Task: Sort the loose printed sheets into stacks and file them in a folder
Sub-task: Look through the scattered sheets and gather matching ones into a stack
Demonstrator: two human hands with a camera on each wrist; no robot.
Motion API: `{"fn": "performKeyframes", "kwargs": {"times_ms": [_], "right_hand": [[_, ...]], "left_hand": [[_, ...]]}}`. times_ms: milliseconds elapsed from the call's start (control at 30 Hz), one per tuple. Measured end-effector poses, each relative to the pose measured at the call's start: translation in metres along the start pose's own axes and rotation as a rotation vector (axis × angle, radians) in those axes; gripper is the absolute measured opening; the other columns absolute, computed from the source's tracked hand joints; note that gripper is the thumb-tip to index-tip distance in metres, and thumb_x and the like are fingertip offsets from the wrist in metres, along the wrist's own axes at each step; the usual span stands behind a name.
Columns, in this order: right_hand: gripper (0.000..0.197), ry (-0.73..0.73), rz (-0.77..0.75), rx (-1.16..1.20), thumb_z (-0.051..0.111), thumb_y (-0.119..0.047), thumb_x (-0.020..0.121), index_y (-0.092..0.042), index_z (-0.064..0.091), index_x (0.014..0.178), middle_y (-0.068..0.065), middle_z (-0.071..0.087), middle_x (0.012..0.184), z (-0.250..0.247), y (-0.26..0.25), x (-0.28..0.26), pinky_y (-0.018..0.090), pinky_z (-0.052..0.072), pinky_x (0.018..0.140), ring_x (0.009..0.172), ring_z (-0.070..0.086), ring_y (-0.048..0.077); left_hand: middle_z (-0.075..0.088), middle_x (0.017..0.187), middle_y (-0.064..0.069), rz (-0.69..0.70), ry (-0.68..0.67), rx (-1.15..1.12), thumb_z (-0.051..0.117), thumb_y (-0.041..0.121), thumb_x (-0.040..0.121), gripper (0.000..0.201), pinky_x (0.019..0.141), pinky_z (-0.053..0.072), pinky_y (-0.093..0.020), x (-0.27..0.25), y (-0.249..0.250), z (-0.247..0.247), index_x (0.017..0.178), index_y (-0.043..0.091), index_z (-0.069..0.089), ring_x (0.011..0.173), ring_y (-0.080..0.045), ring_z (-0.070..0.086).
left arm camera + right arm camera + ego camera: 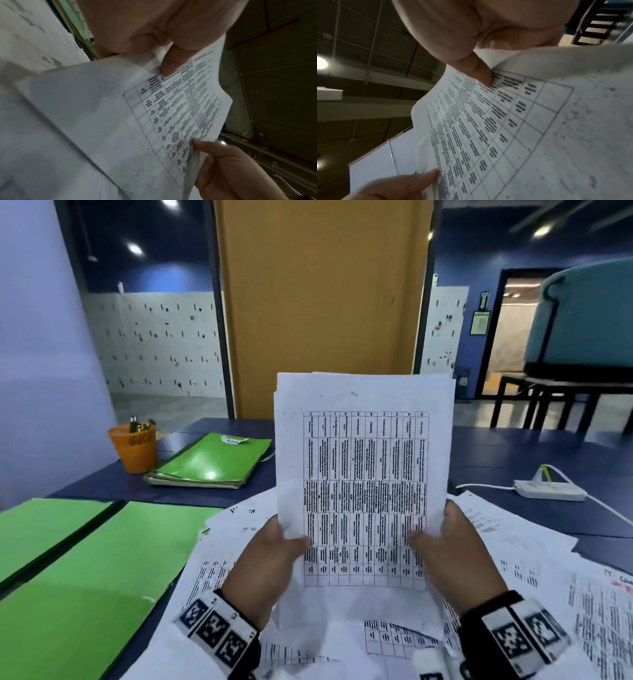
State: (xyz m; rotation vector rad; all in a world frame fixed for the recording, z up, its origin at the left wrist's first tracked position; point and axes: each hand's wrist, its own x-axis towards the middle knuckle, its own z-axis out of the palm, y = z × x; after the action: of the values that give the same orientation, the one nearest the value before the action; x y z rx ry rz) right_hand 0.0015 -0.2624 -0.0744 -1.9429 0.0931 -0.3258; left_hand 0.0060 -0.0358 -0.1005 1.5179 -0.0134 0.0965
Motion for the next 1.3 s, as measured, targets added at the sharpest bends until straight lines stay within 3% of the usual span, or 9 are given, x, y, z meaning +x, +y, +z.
{"fn": "performKeyframes", "kwargs": {"times_ms": [167, 300, 433, 600, 700, 800, 1100, 1200, 1300], "right_hand": [[0.021, 0.107, -0.087, -0.007, 0.060, -0.002, 0.086, -0.023, 0.060, 0.091, -0.007, 0.071, 0.085, -0.010, -0.004, 0.008, 0.033, 0.052, 0.072, 0.079, 0.067, 0.016], [0.019, 0.238, -0.144, 0.066, 0.061, -0.003, 0.087, -0.021, 0.058, 0.090, -0.007, 0.069, 0.087, -0.039, -0.010, 0.015, 0.028, 0.050, 0.067, 0.078, 0.066, 0.012], [0.018, 0.399, -0.115, 0.169, 0.061, -0.001, 0.088, -0.011, 0.061, 0.102, -0.001, 0.067, 0.085, -0.078, -0.002, 0.025, 0.013, 0.048, 0.052, 0.053, 0.057, -0.013], [0.023, 0.555, 0.001, 0.256, 0.062, -0.002, 0.090, -0.015, 0.051, 0.105, 0.001, 0.059, 0.095, -0.101, 0.020, 0.036, 0.002, 0.035, 0.042, 0.087, 0.053, 0.014], [0.026, 0.559, 0.058, 0.316, 0.063, -0.004, 0.089, -0.020, 0.053, 0.107, 0.001, 0.060, 0.092, -0.100, 0.034, 0.040, 0.017, 0.037, 0.047, 0.076, 0.057, 0.019], [0.028, 0.581, 0.124, 0.317, 0.063, -0.004, 0.083, -0.016, 0.059, 0.108, 0.004, 0.063, 0.093, -0.097, 0.055, 0.049, 0.017, 0.036, 0.050, 0.075, 0.061, 0.022], [0.024, 0.485, 0.138, 0.365, 0.061, -0.002, 0.085, -0.015, 0.061, 0.104, -0.004, 0.063, 0.082, -0.093, 0.058, 0.051, 0.016, 0.038, 0.045, 0.068, 0.058, 0.010], [0.028, 0.451, 0.115, 0.387, 0.061, 0.000, 0.084, -0.013, 0.063, 0.109, -0.003, 0.066, 0.088, -0.091, 0.056, 0.050, 0.017, 0.040, 0.054, 0.075, 0.062, 0.010], [0.029, 0.405, 0.114, 0.386, 0.062, 0.002, 0.082, -0.014, 0.063, 0.106, -0.006, 0.067, 0.087, -0.089, 0.055, 0.050, 0.020, 0.046, 0.059, 0.074, 0.063, 0.008]], "left_hand": [[0.078, 0.112, -0.002, 0.054, 0.003, 0.095, 0.064, 0.010, 0.085, 0.031, 0.102, 0.051, -0.050, 0.007, 0.015, 0.007, 0.115, 0.018, 0.069, 0.106, -0.024, 0.072], [0.072, 0.079, 0.004, 0.046, -0.074, 0.184, 0.056, 0.001, 0.098, 0.017, 0.064, 0.049, -0.028, 0.016, 0.033, 0.004, 0.092, 0.016, 0.063, 0.068, -0.012, 0.064], [0.066, 0.083, -0.001, -0.087, -0.163, 0.406, 0.064, 0.012, 0.096, 0.009, 0.060, 0.046, -0.024, 0.030, 0.032, -0.002, 0.090, 0.018, 0.063, 0.068, -0.011, 0.063], [0.064, 0.091, -0.001, -0.194, -0.314, 0.999, 0.082, 0.046, 0.082, 0.039, 0.051, 0.044, -0.015, 0.046, 0.015, 0.017, 0.106, 0.017, 0.069, 0.063, -0.012, 0.057], [0.069, 0.098, -0.007, -0.245, -0.336, 1.238, 0.066, 0.076, 0.078, 0.070, 0.078, 0.059, -0.030, 0.052, 0.010, 0.040, 0.105, 0.013, 0.071, 0.082, -0.022, 0.069], [0.059, 0.116, -0.010, -0.226, -0.426, 1.688, 0.037, 0.096, 0.072, 0.097, 0.104, 0.046, -0.045, 0.035, -0.011, 0.062, 0.116, 0.014, 0.065, 0.119, -0.031, 0.056], [0.058, 0.124, 0.002, -0.238, -0.362, 1.512, 0.071, 0.073, 0.066, 0.092, 0.093, 0.052, -0.038, 0.031, -0.012, 0.068, 0.138, 0.022, 0.043, 0.104, -0.017, 0.059], [0.060, 0.096, 0.008, -0.255, -0.380, 1.275, 0.076, 0.038, 0.084, 0.043, 0.066, 0.043, -0.024, 0.030, -0.005, 0.061, 0.114, 0.017, 0.052, 0.084, -0.008, 0.057], [0.064, 0.082, 0.003, -0.168, -0.284, 1.017, 0.070, 0.018, 0.087, 0.015, 0.063, 0.042, -0.027, 0.029, -0.002, 0.047, 0.084, 0.022, 0.056, 0.079, -0.019, 0.063]]}}
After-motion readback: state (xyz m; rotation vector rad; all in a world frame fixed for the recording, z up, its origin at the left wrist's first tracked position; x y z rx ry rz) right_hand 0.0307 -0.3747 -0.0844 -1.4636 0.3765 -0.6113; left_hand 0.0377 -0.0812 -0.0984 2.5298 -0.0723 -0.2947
